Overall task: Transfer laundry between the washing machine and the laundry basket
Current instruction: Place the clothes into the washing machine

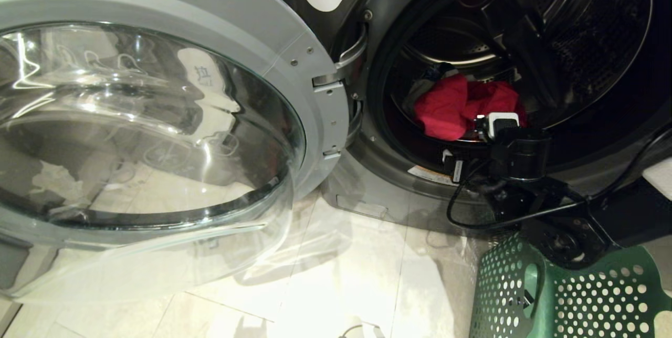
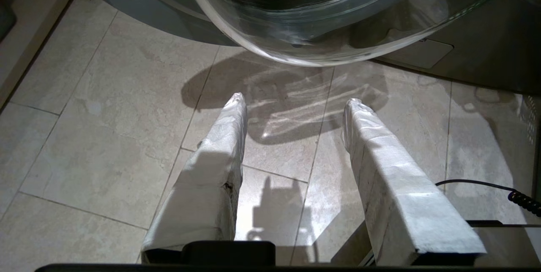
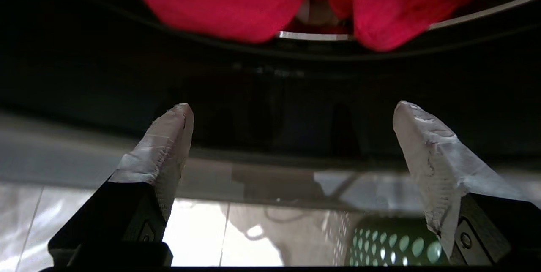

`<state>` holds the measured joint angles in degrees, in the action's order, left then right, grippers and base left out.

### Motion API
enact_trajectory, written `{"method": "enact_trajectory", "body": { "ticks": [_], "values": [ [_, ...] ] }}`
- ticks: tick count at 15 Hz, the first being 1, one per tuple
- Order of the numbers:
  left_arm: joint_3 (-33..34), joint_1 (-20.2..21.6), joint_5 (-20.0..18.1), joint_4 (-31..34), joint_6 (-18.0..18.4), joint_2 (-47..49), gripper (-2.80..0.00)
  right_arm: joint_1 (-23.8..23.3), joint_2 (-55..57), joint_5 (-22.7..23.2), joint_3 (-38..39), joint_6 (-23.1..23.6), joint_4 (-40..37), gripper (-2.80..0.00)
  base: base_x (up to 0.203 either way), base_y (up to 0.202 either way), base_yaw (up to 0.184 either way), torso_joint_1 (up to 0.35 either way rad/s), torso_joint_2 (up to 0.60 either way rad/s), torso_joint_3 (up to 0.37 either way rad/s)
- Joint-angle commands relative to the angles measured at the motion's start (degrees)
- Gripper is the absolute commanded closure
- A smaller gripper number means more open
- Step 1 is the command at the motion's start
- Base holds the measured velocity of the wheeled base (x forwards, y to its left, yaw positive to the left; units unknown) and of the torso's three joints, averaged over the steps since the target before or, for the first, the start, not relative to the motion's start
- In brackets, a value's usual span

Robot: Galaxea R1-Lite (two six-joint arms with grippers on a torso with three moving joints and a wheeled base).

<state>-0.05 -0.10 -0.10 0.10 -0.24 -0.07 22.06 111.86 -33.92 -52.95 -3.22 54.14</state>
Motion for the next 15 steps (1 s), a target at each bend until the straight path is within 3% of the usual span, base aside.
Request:
{"method": "enact_trajectory", "body": {
  "ticks": [1,8,15],
  "values": [
    [0.0,0.0,0.0,0.0,0.0,0.1,0.0,-1.1,1.6,-1.0,-3.5,0.2,0.2,-2.8,0.0,0.0,0.0,0.0,0.0,0.0],
    [0.0,0.0,0.0,0.0,0.0,0.1,0.0,-8.2,-3.5,-1.4,-11.7,1.8,-10.5,-2.8,0.0,0.0,0.0,0.0,0.0,0.0],
    [0.0,0.0,0.0,0.0,0.0,0.1,0.0,-10.3,9.7,-1.1,-29.0,2.3,-14.4,-2.8,0.0,0.0,0.0,0.0,0.0,0.0]
  ]
}}
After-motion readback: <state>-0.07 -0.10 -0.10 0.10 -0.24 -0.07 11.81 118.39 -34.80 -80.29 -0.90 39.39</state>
